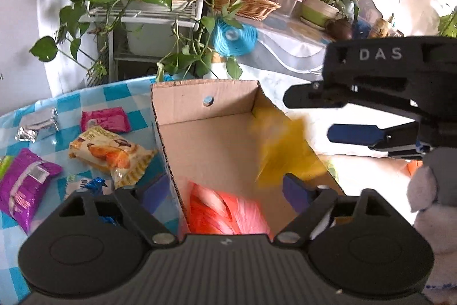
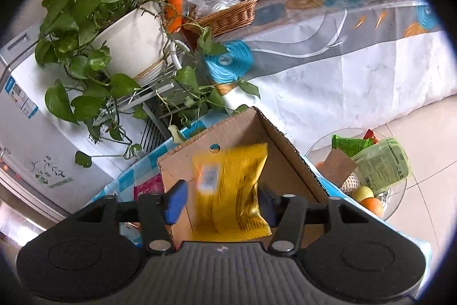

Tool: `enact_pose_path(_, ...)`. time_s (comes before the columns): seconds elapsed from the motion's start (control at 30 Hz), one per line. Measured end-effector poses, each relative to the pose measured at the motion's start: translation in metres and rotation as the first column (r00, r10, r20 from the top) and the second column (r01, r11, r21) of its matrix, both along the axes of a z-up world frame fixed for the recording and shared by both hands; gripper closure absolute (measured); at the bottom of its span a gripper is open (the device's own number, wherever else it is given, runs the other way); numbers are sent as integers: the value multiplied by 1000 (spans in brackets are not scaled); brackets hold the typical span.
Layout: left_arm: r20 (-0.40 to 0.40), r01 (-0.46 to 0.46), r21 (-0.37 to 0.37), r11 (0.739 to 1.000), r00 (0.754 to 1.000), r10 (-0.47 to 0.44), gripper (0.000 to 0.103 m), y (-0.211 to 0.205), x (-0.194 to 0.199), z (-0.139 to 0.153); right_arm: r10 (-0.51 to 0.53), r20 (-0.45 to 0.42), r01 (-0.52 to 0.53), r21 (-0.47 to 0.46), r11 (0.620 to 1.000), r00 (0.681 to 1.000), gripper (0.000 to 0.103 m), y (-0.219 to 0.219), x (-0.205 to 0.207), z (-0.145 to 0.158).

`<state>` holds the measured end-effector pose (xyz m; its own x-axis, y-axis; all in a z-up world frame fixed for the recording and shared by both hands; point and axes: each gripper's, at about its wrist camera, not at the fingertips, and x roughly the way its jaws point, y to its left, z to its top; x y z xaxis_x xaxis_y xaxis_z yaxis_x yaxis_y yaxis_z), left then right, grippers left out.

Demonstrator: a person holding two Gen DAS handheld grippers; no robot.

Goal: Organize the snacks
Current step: 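Carry both packets over the cardboard box and open both grippers to drop them, then move both tools back over the table toward the remaining snacks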

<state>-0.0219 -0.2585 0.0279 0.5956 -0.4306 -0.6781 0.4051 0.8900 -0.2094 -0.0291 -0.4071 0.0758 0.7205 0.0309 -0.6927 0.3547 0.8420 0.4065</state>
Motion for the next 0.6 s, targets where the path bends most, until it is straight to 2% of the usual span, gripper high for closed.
enact_pose_path(0.07,6,-3,-15,1000,1000,3,10,4,0,4,-11,5,11,2,1000,1000,30,0,-1,1)
enact_pose_path(0.37,23,-48,-43,998,999,49,9,37,2,18,11,20,-11,6,1000,1000,26,6,1,1)
enact_pose_path(0.6,2,-119,-10,993,993,119,8,85,9,12,83,27,-82,-15,996,996,23,24,9,2)
